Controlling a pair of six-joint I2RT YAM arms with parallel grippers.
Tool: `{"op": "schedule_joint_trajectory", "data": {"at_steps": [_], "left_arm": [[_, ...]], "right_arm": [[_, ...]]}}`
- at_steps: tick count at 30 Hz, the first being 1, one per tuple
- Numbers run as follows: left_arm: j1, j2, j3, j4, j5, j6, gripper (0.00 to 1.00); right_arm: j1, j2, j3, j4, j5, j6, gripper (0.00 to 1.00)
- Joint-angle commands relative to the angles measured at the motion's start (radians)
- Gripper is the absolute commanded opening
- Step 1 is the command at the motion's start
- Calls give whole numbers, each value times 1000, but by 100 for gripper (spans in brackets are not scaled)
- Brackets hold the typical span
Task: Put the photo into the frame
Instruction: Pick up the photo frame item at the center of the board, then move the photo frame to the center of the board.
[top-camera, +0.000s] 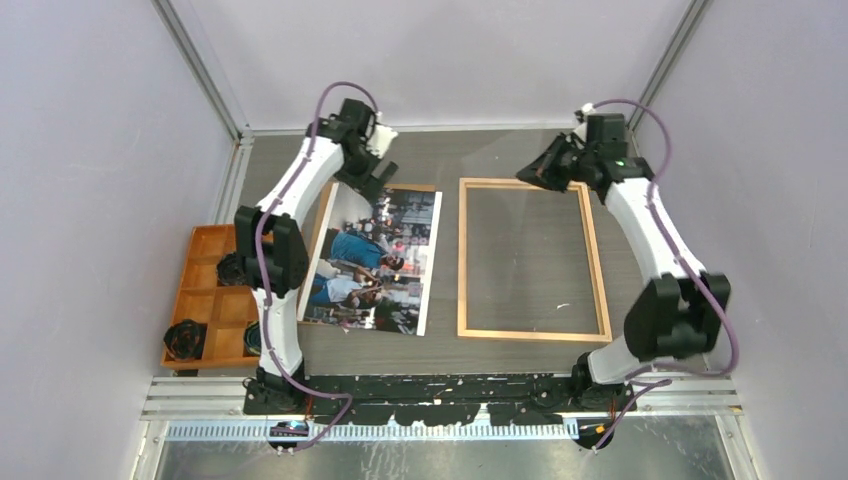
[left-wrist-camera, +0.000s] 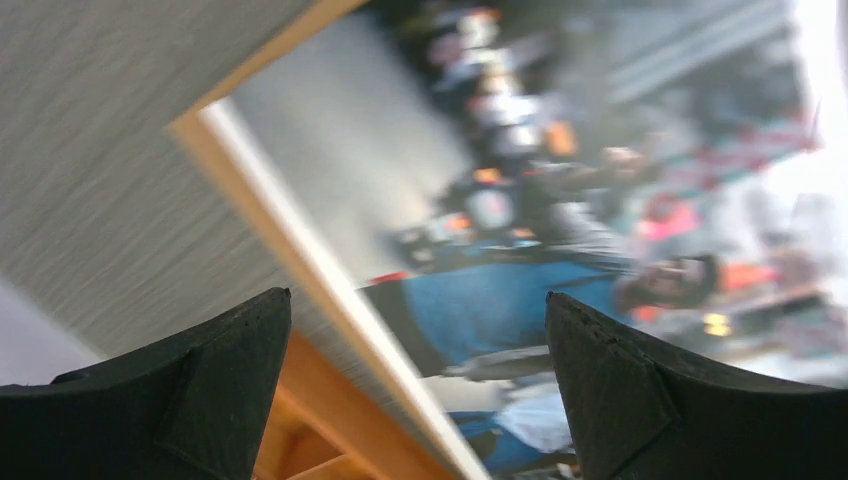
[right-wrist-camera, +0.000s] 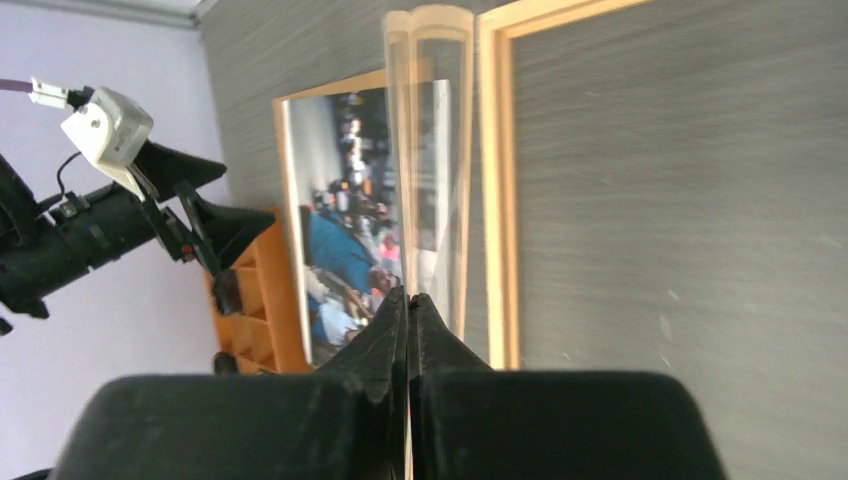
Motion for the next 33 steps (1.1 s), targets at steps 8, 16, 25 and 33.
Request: {"op": "schedule_joint_trajectory", "data": {"at_steps": [8,16,25,33], "left_arm": [[-289,120,101,23,298,-254,99],[-349,277,226,86,367,-415,95],[-401,339,211,126,376,-387,87],[-448,326,101,199,295,-351,66]], "right_arm": [[-51,-272,49,-503,384,-166,1],[-66,-318,135,-682,514,-183,1],[-66,-316,140,-674,448,-188,1],[-66,-302,149,-665,400,-192,1]]}}
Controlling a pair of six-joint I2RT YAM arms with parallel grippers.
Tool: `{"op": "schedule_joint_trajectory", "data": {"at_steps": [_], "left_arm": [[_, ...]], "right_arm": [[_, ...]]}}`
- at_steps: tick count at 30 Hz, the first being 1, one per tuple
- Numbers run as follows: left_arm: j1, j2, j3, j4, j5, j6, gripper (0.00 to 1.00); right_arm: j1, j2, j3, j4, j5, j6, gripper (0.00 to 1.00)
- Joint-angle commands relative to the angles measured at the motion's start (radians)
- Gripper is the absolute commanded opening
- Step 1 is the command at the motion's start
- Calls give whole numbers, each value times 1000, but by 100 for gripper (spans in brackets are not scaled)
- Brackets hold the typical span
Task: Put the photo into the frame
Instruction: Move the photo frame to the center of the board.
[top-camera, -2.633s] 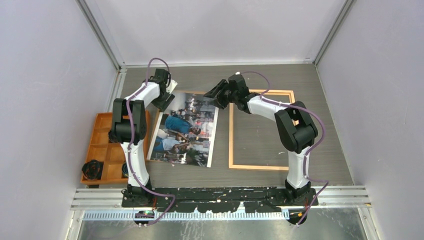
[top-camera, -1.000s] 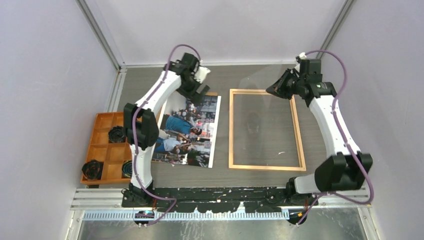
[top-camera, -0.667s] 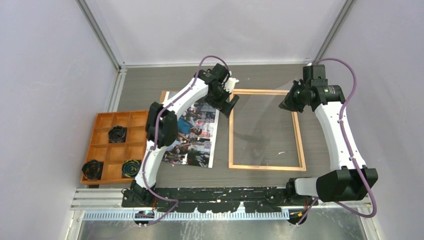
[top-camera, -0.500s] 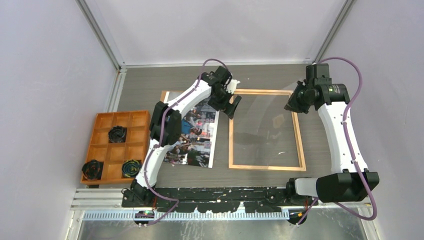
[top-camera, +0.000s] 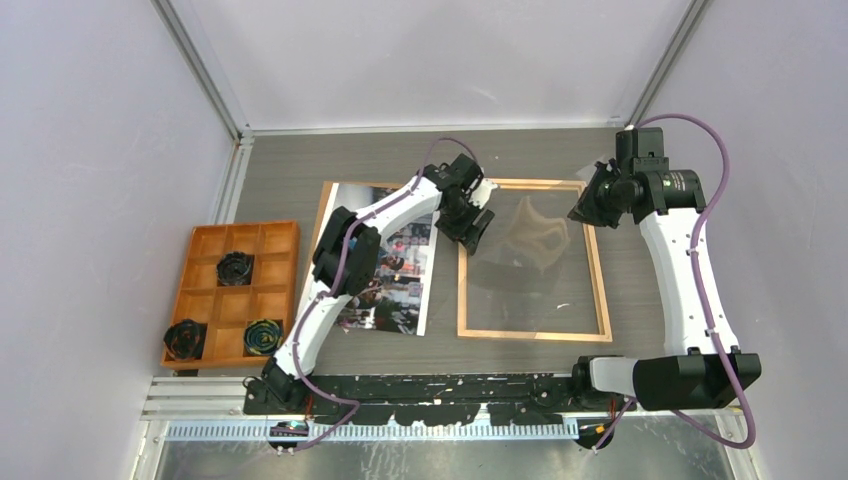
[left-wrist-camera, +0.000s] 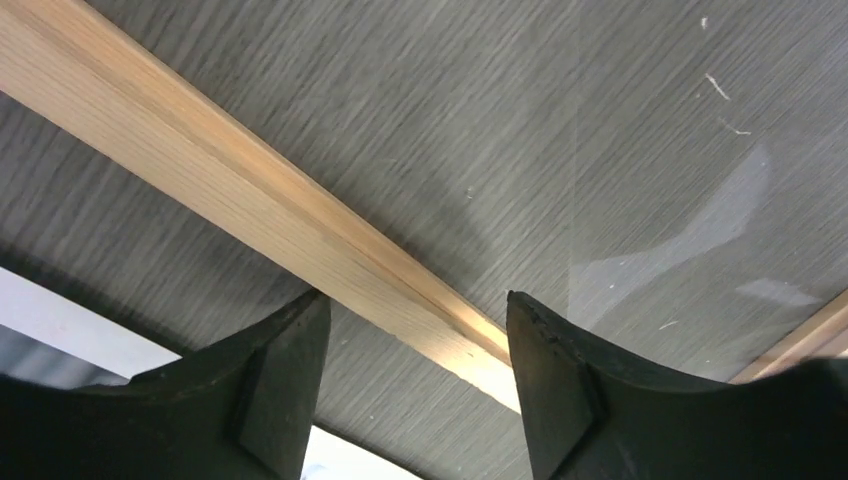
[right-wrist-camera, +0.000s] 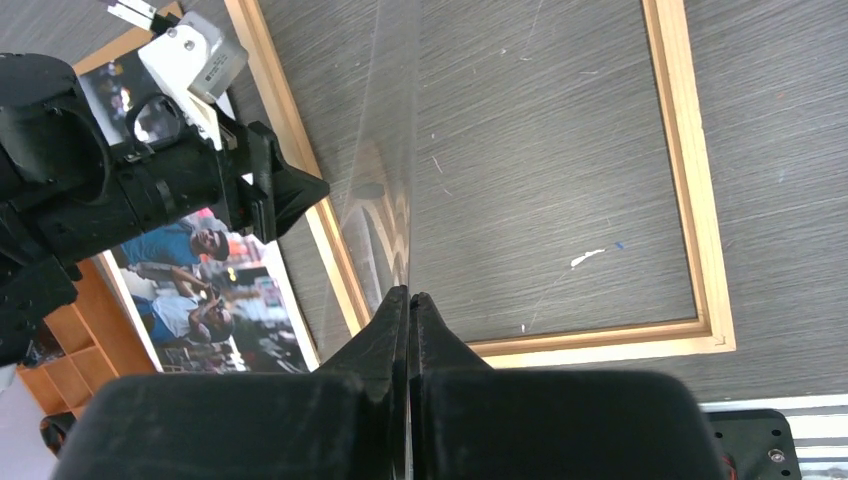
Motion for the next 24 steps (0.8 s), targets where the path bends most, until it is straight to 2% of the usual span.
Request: {"op": "schedule_joint_trajectory", "data": {"at_steps": [1,6,12,19,24], "left_arm": [[-23,-29,-52,60,-59,41,64],[-24,-24,-75,64,-146,98,54],[-25,-47,-171,89,-290,193,47],[-24,-112,-295,161,-387,267,46],[-24,-122,-301,164,-413,283,48]], "right_arm": [[-2,0,37,6,-53,-17,1],[-3,-4,13,23,-79,-3,1],[-1,-3,-17,76,-171,37,1],[9,3,-53,137,-226,65,1],[10,8,-51,150,-236,61,1]]}}
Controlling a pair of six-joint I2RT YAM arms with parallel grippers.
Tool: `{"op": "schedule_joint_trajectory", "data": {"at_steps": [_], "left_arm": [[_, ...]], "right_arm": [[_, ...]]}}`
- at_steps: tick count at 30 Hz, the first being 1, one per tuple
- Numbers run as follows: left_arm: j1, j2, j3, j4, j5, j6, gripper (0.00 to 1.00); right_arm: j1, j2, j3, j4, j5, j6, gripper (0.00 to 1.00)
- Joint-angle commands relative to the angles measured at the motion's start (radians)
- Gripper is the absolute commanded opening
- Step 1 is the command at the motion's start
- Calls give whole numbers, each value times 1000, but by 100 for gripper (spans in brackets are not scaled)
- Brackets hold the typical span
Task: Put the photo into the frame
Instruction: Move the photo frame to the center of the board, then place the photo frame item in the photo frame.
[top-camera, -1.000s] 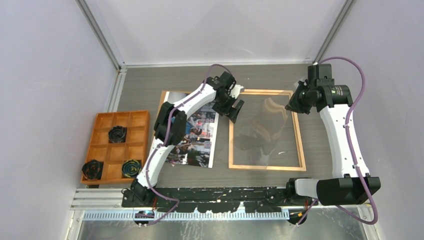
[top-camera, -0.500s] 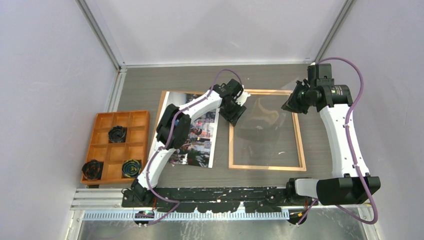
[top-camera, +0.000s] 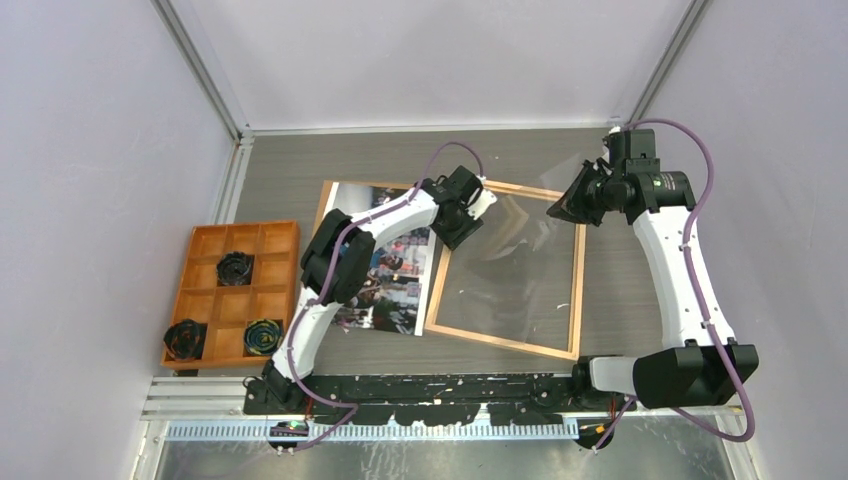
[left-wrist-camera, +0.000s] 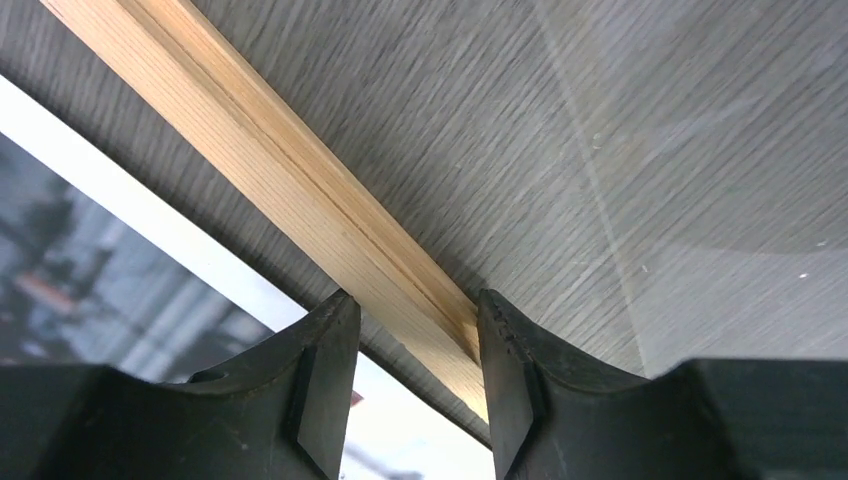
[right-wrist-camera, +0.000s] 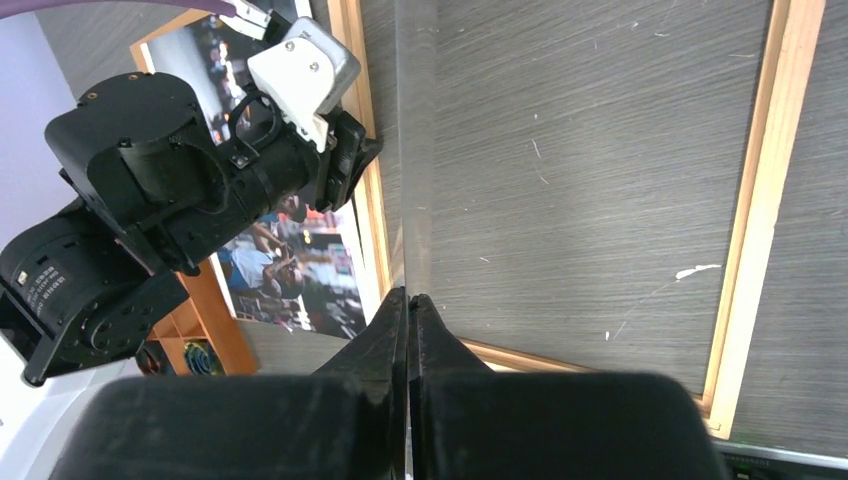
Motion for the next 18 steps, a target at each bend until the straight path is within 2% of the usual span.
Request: {"op": "schedule_joint_trajectory", "data": {"at_steps": [1,3,6,10,15,18], "left_arm": [[17,11,-30,-21,-125,81,49],[21,7,-6,-23,-132,79,53],[33,4,51,-65,-111,70,70],[85,-53,124,-144,-7,27,88],[209,-148,244,-237,144,-38,93],[297,-177,275,-252,177,-57,97]], "right_arm": [[4,-5,10,58,-42,2,1],[4,-8,7,71,-54,-5,1],[4,-2,16,81,-75,-12,1],[3,11,41,87,-112,-21,1],[4,27,73,152,-215,21,1],[4,30,91,217,-304,58,1]]}}
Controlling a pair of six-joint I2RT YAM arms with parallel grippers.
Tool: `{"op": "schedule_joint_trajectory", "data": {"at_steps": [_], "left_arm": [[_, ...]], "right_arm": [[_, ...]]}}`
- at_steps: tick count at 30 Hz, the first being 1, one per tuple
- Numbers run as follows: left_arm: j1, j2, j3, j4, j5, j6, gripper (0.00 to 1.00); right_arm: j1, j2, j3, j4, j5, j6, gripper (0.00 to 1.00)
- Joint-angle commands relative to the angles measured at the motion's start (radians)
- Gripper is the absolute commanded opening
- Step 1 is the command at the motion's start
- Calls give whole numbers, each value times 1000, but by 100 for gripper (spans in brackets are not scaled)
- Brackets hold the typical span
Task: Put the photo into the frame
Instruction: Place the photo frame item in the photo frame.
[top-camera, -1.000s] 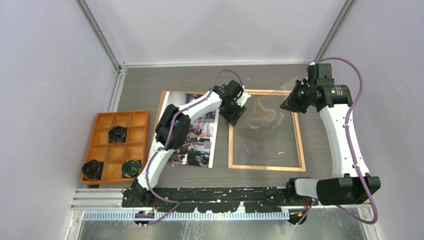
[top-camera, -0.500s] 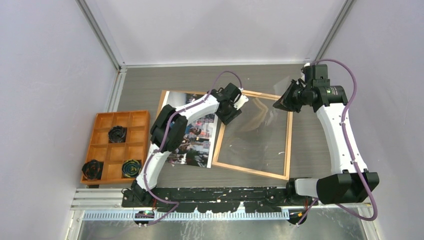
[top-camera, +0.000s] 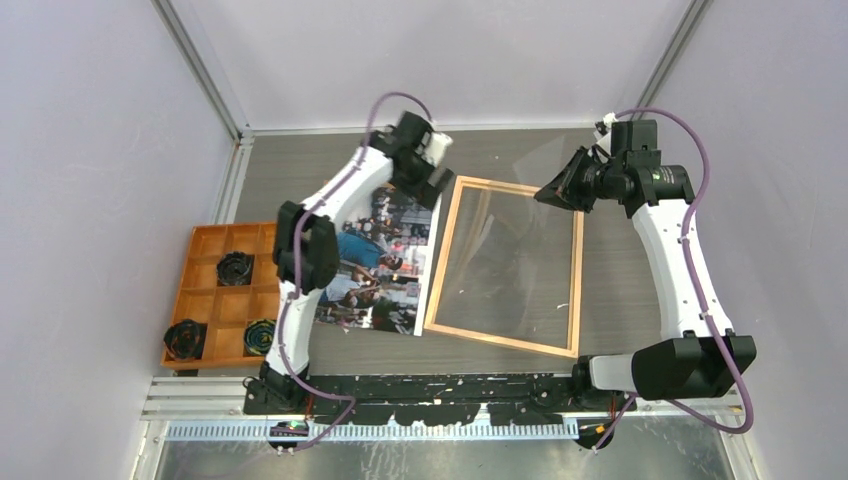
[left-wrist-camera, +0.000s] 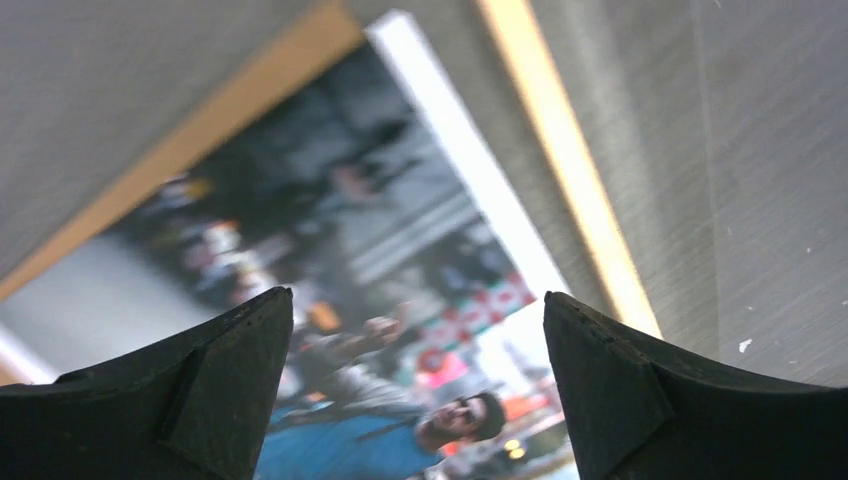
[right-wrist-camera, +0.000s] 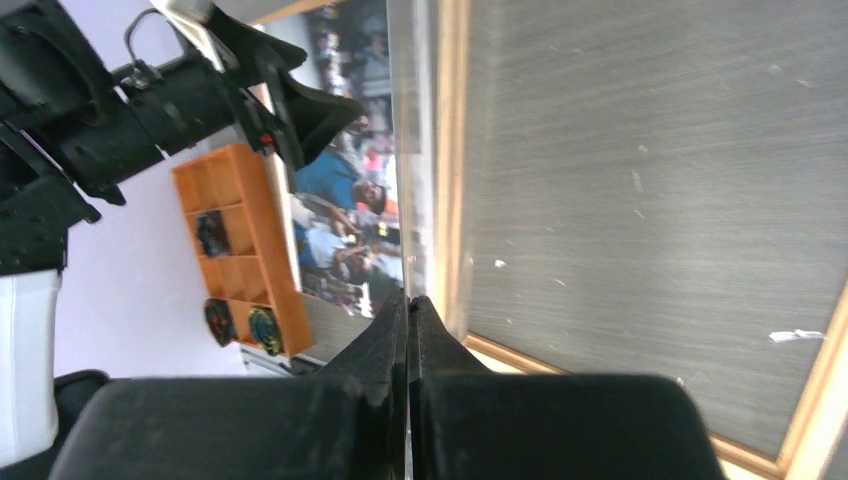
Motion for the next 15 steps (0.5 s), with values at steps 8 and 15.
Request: {"op": "schedule_joint_trajectory", "data": {"at_steps": [8,15], "left_arm": [[221,-168,-18,-62,56,-28,100],[193,-218,-184,-2,60,24,100]], "right_arm": [[2,9,26,337,-332,119,1],[-10,108,-61,318,-169,20,1]]}}
